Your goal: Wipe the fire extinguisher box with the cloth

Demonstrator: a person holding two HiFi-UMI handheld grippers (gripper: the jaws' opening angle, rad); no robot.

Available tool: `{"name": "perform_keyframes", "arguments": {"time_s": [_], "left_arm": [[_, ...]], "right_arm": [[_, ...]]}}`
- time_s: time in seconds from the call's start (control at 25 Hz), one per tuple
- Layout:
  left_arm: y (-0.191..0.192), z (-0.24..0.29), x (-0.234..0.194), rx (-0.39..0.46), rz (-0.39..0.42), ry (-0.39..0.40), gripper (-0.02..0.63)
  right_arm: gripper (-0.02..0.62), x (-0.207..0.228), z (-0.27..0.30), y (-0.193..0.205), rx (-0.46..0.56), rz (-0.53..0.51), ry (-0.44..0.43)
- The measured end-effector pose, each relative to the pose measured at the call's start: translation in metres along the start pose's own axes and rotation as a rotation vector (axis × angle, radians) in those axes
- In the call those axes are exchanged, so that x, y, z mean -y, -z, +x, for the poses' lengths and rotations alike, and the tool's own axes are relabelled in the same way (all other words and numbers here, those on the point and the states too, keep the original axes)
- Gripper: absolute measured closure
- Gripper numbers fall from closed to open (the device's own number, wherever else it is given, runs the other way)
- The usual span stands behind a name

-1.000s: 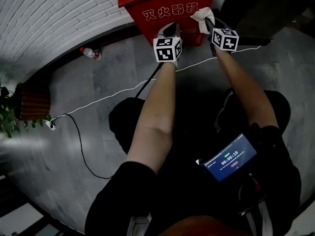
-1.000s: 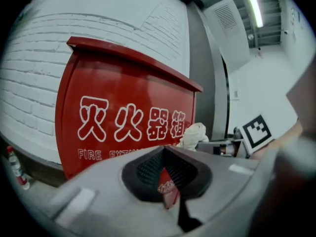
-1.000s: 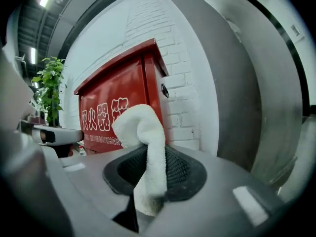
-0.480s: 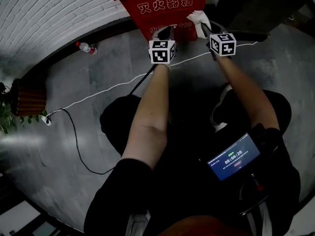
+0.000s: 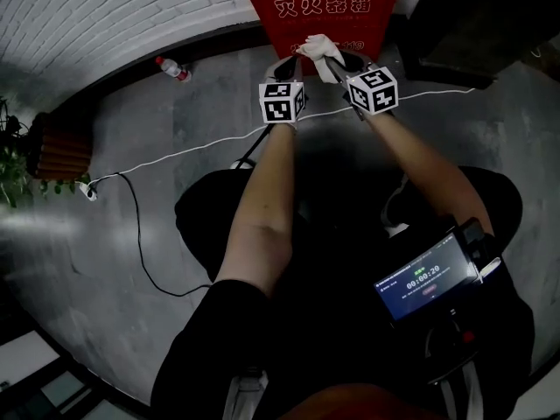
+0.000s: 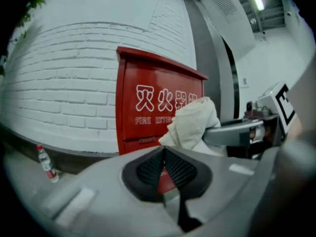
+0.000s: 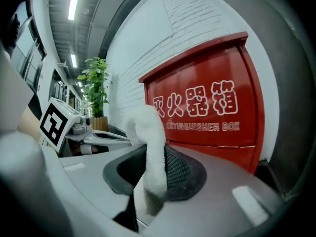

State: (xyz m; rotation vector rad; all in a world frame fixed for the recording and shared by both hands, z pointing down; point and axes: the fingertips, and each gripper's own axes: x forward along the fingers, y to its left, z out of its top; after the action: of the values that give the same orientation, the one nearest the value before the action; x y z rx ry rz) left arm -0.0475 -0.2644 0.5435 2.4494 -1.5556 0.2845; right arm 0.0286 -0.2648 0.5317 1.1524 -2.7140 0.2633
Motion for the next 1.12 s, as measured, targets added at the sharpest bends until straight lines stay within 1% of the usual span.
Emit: {"name": "perform_keyframes", "arguments": {"time_s": [0.08, 0.2, 0.28, 0.44, 0.52, 0.8, 1.12], "left_arm": [[0.007, -0.006, -0.008, -0.001, -0.033, -0.016, 0.603], [0.030, -0.013, -0.019, -0.029, -0.056, -0.036, 0.603], [0.038, -0.014, -0.028, -0.040, -0.067, -0.046, 0.603], [0.029, -0.015, -0.053, -0.005, -0.101, -0.077, 0.603], [0.026, -0.016, -0.061, -0.002, -0.106, -0.085, 0.603], [0.027, -0.010, -0.080, -0.002, -0.131, -0.086, 0.603], [0.019, 0.010, -0.088, -0.006, -0.106, -0.050, 0.603]], "right_arm": [[0.503, -0.014, 0.015, 0.000, 0.016, 0.027, -0.011], [0.503, -0.030, 0.034, 0.011, 0.020, 0.080, -0.027], [0.503, -0.036, 0.045, 0.020, 0.017, 0.100, -0.035], [0.503, -0.040, 0.065, 0.030, 0.021, 0.155, -0.036], [0.503, -0.042, 0.072, 0.033, 0.017, 0.172, -0.040], [0.503, -0.050, 0.092, 0.047, -0.010, 0.187, -0.054], [0.503, -0.043, 0.114, 0.048, -0.012, 0.219, -0.037]]}}
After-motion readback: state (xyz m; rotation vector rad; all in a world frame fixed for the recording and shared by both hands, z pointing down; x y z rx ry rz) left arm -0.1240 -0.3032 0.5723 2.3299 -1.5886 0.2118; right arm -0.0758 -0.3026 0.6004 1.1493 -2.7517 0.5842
